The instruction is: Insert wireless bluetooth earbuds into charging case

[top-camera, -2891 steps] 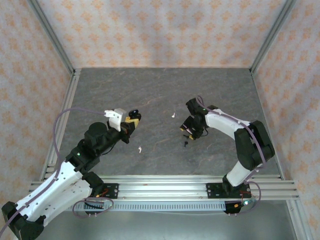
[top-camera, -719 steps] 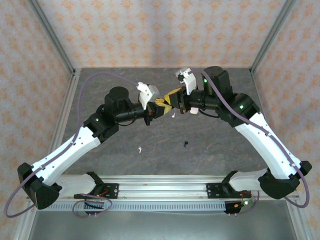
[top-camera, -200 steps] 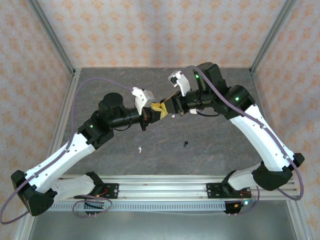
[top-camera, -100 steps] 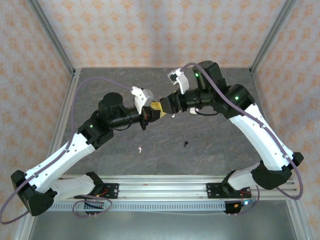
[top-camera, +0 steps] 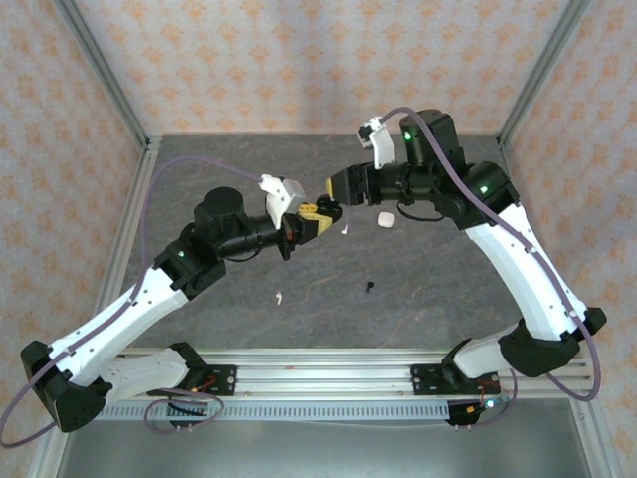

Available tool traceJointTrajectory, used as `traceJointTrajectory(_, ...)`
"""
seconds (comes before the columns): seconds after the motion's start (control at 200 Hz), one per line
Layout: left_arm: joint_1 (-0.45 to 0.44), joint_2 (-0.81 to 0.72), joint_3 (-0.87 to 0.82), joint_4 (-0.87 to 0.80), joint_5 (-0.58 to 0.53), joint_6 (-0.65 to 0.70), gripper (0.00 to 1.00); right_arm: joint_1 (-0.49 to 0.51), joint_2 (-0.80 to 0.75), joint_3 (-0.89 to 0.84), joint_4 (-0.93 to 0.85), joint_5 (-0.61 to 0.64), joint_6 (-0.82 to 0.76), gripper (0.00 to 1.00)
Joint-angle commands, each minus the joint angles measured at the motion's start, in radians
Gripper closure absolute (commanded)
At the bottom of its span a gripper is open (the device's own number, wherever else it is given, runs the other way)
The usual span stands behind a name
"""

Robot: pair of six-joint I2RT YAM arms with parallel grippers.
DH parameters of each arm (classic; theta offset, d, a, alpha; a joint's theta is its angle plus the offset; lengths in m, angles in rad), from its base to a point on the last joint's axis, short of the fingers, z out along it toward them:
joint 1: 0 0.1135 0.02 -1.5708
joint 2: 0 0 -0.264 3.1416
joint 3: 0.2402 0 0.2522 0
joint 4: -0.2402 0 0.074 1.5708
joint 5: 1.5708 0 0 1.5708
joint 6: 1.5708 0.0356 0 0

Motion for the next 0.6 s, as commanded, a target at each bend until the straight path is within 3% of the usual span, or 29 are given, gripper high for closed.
traceJointTrajectory(0.0, -0.007, -0.046, -0.024, 0.018, -0.079, 0.011, 1.00, -0.033, -0.050, -0.016, 0.026, 0.117, 0.070, 0.49)
traceJointTrajectory(0.17, -0.007, -0.094, -0.059, -0.102, -0.204, 0.036, 1.00, -0.110, -0.067, -0.125, -0.036, 0.244, 0.189, 0.49)
traceJointTrajectory(0.38, -0.008, -0.181, -0.164, -0.123, -0.296, 0.019, 1.00, -0.205, -0.080, -0.449, -0.050, 0.182, 0.311, 0.53)
traceJointTrajectory(0.595, -0.008, -0.244, -0.241, -0.118, -0.317, -0.002, 1.00, -0.219, -0.029, -0.749, -0.025, 0.138, 0.321, 0.59)
